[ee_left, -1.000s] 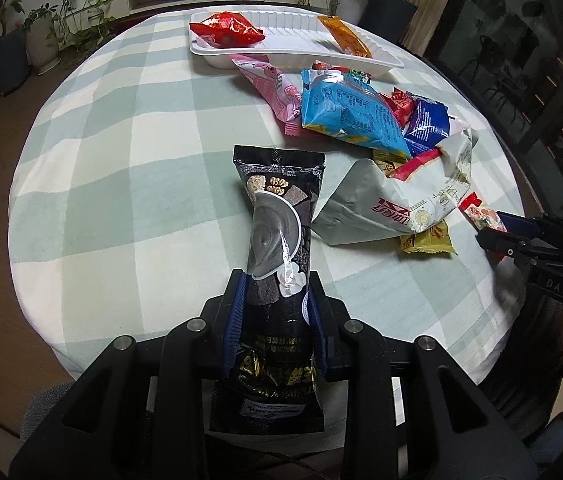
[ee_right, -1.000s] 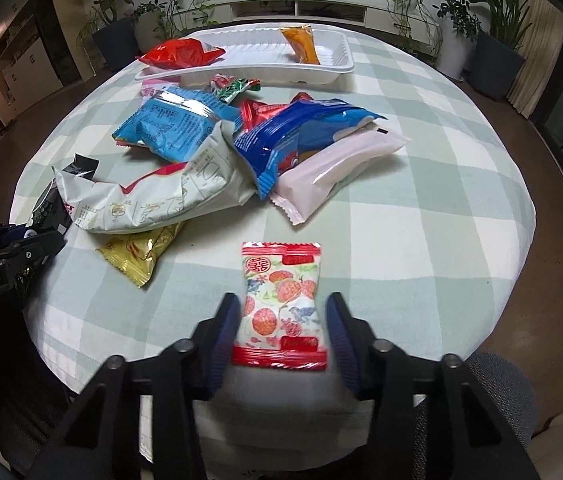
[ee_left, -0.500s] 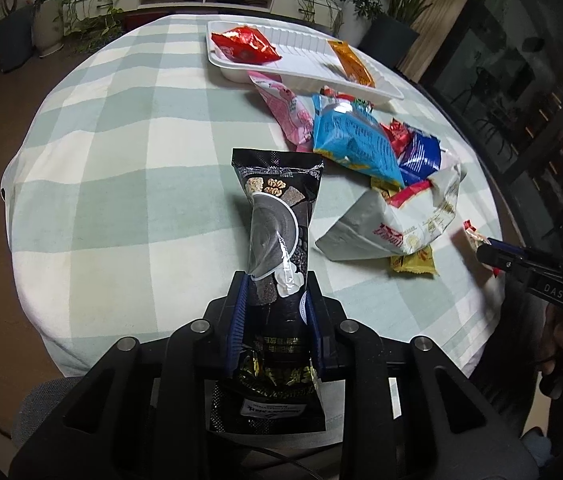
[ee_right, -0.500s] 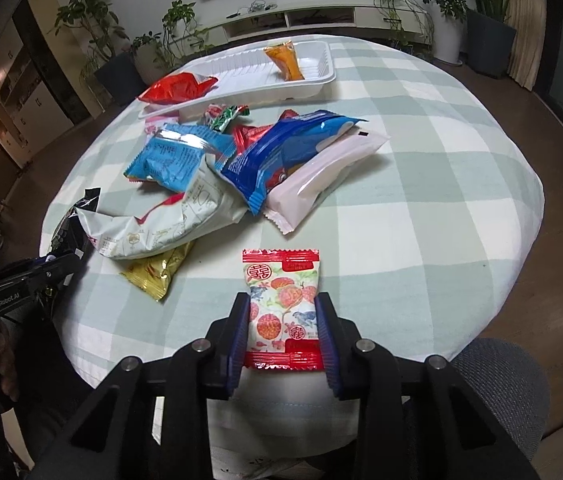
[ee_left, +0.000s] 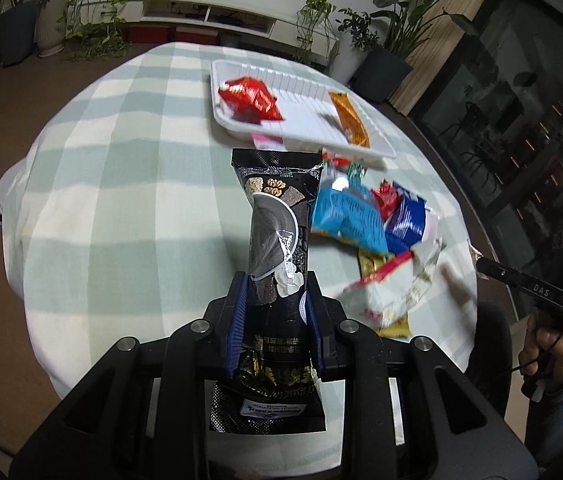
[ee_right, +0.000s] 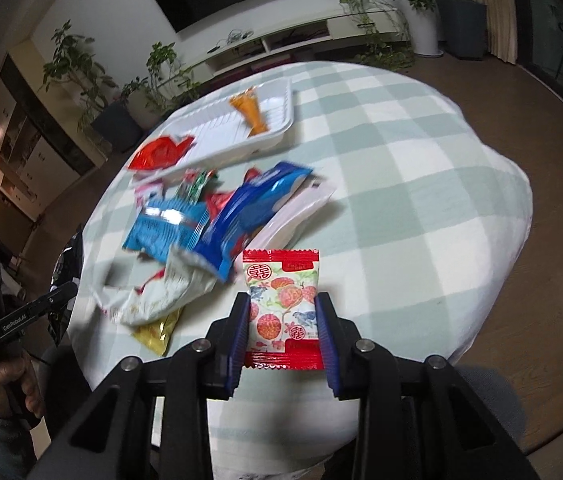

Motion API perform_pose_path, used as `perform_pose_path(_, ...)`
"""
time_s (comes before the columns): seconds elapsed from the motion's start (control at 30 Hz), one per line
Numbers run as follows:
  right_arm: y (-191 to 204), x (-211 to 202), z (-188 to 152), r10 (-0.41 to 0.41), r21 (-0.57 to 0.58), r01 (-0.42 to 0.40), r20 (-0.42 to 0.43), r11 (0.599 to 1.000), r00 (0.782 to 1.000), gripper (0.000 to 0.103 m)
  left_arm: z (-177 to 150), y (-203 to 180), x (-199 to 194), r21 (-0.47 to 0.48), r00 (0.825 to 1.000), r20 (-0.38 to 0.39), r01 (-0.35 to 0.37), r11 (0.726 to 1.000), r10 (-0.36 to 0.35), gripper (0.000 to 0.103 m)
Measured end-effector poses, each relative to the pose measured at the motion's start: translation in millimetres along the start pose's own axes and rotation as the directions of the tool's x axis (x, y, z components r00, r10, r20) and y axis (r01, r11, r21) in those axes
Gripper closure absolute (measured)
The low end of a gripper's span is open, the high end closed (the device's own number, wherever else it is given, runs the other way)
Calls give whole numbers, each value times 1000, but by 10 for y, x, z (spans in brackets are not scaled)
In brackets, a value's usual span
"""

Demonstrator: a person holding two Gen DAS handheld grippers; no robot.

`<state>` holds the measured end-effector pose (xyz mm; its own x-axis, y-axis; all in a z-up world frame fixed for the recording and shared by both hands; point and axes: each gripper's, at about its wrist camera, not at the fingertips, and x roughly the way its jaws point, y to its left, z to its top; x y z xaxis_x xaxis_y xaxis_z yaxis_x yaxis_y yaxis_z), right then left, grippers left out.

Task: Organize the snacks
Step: 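Place the black packet and candy packet into the white tray, opening both grippers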

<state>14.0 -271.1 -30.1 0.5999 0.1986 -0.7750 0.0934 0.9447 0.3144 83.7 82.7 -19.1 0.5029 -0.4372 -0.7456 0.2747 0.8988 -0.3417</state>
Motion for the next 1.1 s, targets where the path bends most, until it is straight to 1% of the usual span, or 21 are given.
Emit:
perform_pose_path(0.13, -121, -97, 253, -4, 21, 2, 54, 1000, 999, 69, 377, 28, 13, 12, 999, 34, -5, 1000, 5, 79)
perform_pose_path(0.27, -102, -193, 585, -3, -2, 3, 123, 1000, 992, 69, 833, 93, 77, 13, 998, 55, -10, 1000, 9, 79)
perform_pose_path(0.43, 88, -140, 1067, 29, -70, -17, 182, 997, 983, 69, 1470, 45, 268, 59, 998, 64, -33, 998, 29, 79)
perform_pose_path(0.53, 234, -21, 1345, 69, -112, -47, 194, 993, 979, 69, 1743, 33, 452, 78, 997, 58, -53, 996, 48, 79)
perform_pose_path(0.63, 427, 216, 1656, 103, -154, -76, 173, 985, 980, 69, 1957, -3, 705, 102, 997, 39, -74, 992, 70, 79)
perform_pose_path(0.7, 546, 402, 1813, 113, -180, -85, 151, 980, 982, 69, 2053, -42, 891, 114, 998, 15, -70, 991, 69, 79)
perform_pose_path(0.83, 791, 839, 2046, 89, -241, -62, 101, 969, 991, 69, 2129, -99, 1263, 123, 997, -28, -67, 990, 71, 79)
perform_pose_path(0.97, 934, 1220, 2118, 58, -281, -43, 48, 959, 997, 69, 2139, -125, 1545, 133, 996, -54, -62, 989, 69, 79)
perform_pose_path(1.1, 980, 1536, 2122, 32, -294, -30, 2, 955, 999, 68, 2173, -189, 1701, 149, 996, -57, -63, 987, 72, 78)
